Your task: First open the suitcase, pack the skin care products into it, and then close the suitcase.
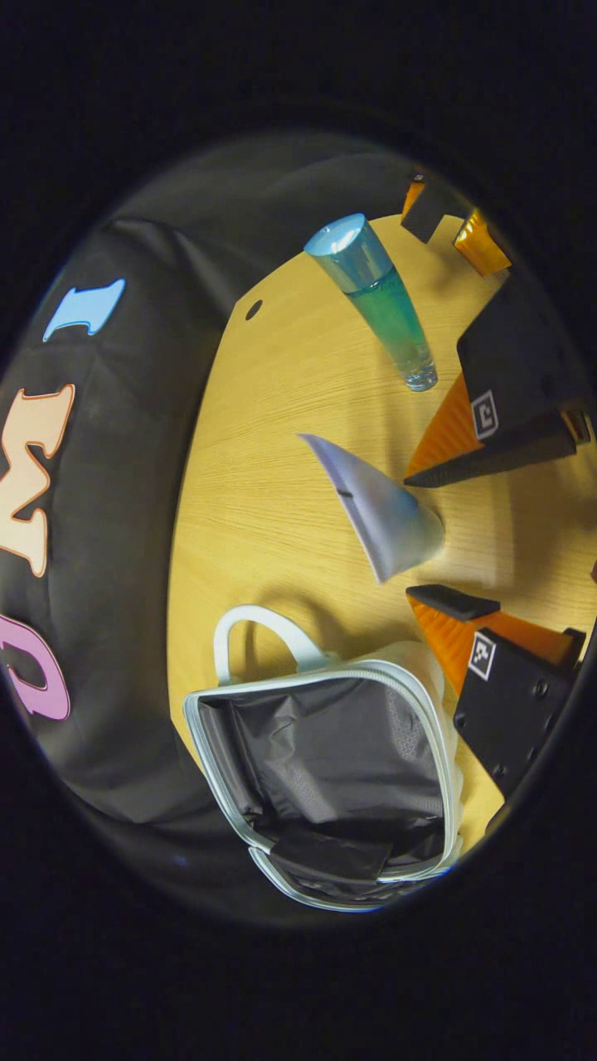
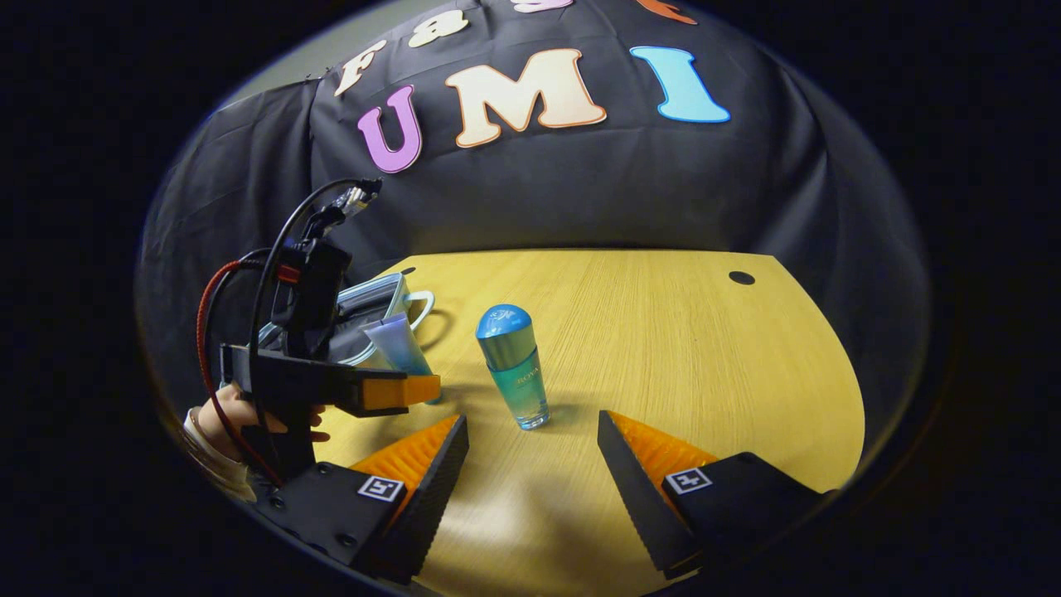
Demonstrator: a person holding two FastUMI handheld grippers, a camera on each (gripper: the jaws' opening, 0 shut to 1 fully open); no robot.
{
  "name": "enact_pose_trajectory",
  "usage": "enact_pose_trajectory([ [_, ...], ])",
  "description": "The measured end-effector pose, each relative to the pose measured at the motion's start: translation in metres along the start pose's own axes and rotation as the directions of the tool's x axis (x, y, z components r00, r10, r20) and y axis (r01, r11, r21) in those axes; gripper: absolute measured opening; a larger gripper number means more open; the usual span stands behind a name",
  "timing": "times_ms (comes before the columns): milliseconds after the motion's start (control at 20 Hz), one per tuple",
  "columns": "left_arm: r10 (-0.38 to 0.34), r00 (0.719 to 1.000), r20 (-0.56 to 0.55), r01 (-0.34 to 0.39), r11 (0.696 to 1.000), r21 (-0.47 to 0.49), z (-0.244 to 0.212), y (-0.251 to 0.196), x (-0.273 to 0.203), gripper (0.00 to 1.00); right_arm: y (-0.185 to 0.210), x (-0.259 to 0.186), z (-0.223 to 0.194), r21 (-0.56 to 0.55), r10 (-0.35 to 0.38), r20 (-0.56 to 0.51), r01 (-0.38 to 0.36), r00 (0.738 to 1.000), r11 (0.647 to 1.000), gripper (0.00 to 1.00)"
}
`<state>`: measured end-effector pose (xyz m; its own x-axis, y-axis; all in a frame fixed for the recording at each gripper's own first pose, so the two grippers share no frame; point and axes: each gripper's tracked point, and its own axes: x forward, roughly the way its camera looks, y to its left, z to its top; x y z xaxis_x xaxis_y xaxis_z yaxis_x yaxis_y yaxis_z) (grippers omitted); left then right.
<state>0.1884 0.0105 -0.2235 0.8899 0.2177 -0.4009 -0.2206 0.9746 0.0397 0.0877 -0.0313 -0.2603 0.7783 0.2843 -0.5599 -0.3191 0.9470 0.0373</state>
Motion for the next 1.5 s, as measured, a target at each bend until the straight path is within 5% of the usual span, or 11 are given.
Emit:
enact_pose_trajectory([
  [250, 0.027, 1.000, 0.000, -0.027, 0.999, -0.018, -0.001, 0.003, 0.008, 0.43, -0.001, 0.017, -0.011, -0.034, 0.030, -0.027, -0.031, 0.999, 0.999, 0.94],
  [400, 0.024, 1.000, 0.003, -0.024, 0.999, -0.028, 0.000, 0.003, 0.008, 0.35, 0.002, 0.030, -0.010, -0.039, 0.052, -0.027, -0.053, 0.998, 0.998, 0.98],
  [1000, -0.025, 0.999, -0.045, 0.021, 0.996, -0.091, 0.010, -0.008, -0.055, 0.37, 0.010, 0.093, -0.015, -0.012, 0.091, -0.014, -0.091, 0.996, 0.996, 0.92],
  [1200, -0.024, 0.998, -0.056, 0.018, 0.995, -0.099, 0.019, -0.006, -0.076, 0.34, 0.012, 0.096, -0.007, -0.026, 0.080, 0.022, -0.079, 0.997, 0.997, 0.76],
  [1250, -0.021, 0.998, -0.056, 0.015, 0.995, -0.102, 0.022, -0.004, -0.081, 0.37, 0.011, 0.096, -0.008, -0.033, 0.072, 0.025, -0.071, 0.997, 0.997, 0.58],
  [1500, -0.012, 1.000, -0.021, 0.009, 0.991, -0.136, 0.042, 0.012, -0.104, 0.37, 0.011, 0.095, -0.004, -0.057, 0.059, 0.021, -0.057, 0.998, 0.997, 0.50],
])
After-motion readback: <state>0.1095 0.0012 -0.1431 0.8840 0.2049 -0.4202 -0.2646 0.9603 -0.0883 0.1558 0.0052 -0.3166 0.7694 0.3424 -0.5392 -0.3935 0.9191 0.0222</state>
